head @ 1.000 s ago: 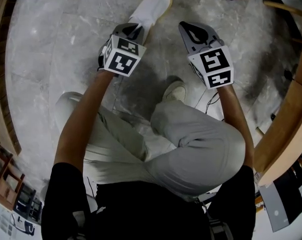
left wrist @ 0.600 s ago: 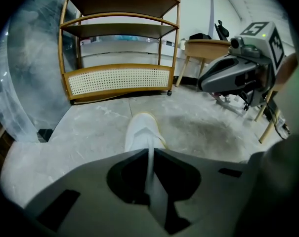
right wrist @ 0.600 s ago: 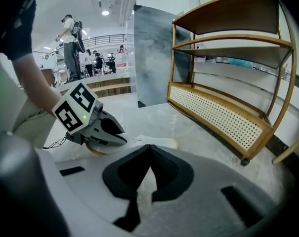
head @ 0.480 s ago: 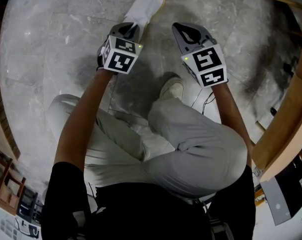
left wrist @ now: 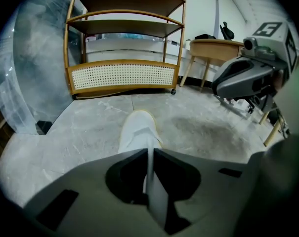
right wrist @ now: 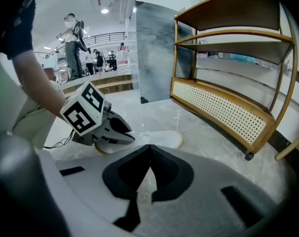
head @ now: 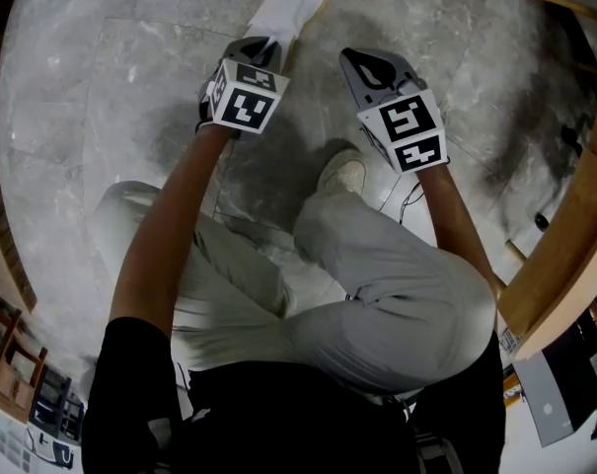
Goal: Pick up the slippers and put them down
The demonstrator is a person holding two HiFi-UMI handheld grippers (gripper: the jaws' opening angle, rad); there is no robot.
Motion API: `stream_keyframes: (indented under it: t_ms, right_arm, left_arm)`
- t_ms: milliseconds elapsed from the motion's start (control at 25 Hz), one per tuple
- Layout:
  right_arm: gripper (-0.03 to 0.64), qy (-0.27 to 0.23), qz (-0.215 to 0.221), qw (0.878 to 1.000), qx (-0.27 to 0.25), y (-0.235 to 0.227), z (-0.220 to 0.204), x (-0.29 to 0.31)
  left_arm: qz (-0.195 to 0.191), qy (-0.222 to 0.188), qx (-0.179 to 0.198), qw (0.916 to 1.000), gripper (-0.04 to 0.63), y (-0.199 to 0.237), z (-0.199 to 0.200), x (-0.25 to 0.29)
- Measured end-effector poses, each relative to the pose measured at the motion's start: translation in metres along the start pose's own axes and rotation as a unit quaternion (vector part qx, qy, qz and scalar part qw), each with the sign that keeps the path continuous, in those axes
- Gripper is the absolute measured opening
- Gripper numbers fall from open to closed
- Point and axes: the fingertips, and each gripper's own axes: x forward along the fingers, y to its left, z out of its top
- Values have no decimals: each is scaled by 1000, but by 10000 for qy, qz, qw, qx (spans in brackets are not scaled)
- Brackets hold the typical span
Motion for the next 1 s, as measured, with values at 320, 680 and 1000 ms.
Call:
stream_keyframes:
  t_ms: [320, 680, 1000]
  right_arm:
    - [0, -88, 44, 9999, 45, 6, 1, 0]
    - [0, -66, 79, 9999, 82, 7, -4, -2]
    - [0, -137, 84, 9998, 107, 3, 3, -5]
  left_arm:
    - [-13, 114, -126, 9999, 21, 2, -5, 1]
    - [-34, 58, -157, 9999, 23, 4, -5, -3]
    - [-102, 10, -138, 9999, 23, 4, 2, -17]
